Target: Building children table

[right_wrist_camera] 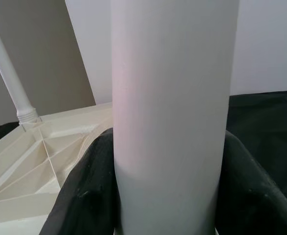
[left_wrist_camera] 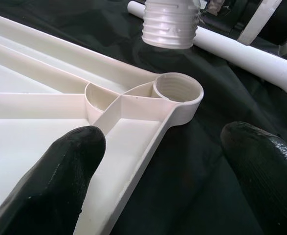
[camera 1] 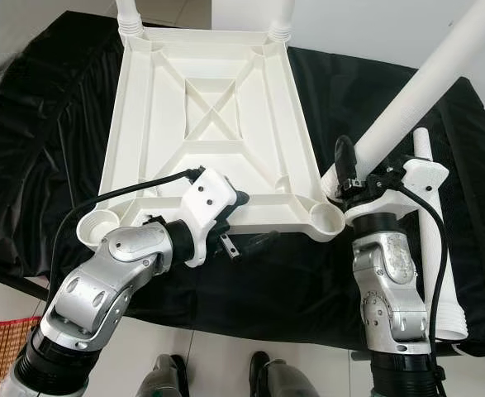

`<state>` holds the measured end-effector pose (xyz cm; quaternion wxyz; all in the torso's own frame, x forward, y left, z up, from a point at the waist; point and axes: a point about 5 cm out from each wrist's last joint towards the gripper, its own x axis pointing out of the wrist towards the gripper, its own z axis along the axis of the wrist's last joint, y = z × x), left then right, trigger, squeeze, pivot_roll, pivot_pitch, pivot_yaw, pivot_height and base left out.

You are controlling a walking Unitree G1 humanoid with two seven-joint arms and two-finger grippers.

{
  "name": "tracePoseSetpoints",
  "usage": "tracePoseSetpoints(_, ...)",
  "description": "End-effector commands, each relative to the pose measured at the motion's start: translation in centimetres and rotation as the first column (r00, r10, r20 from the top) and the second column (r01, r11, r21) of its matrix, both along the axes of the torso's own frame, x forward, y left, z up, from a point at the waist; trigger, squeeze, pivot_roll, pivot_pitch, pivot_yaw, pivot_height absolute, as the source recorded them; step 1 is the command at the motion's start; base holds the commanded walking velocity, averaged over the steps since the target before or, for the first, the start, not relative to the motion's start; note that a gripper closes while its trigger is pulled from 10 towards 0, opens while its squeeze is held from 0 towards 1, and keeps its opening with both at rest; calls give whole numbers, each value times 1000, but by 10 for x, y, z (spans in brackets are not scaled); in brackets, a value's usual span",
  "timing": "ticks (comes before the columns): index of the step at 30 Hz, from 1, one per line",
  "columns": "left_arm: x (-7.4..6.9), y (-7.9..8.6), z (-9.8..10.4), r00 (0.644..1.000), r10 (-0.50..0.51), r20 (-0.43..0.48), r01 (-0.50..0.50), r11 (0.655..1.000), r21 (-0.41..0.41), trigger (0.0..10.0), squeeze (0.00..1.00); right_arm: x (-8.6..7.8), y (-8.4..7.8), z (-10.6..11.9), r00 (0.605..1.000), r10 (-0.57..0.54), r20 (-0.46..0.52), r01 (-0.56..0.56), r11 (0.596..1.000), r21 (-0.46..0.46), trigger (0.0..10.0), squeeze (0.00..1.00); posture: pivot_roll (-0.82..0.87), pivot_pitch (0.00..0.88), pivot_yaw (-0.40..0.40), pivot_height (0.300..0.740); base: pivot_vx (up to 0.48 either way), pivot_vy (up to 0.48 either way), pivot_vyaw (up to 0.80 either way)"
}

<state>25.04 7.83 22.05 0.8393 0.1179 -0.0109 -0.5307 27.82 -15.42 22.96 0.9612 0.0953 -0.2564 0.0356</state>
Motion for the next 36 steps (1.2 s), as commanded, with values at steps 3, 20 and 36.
tracePoseSetpoints(3,0,-1,-1,999,15,-30,-16,1000,-26,10000,1000,-2,-1,-7,999,15,-28,-16,999,-30,10000,0,72,216,-38,740,0,0,0)
tracePoseSetpoints(20,10,-2,16,1000,-17,-5,17,996,-84,10000,0,4,-9,-12,994,73,-83,-84,986,-142,10000,0,73,219,-45,740,0,0,0)
tracePoseSetpoints(36,12,-24,47,986,-169,1,165,959,-231,10000,0,-5,-1,-15,909,378,-178,-414,870,-268,10000,0,66,217,-45,740,0,0,0)
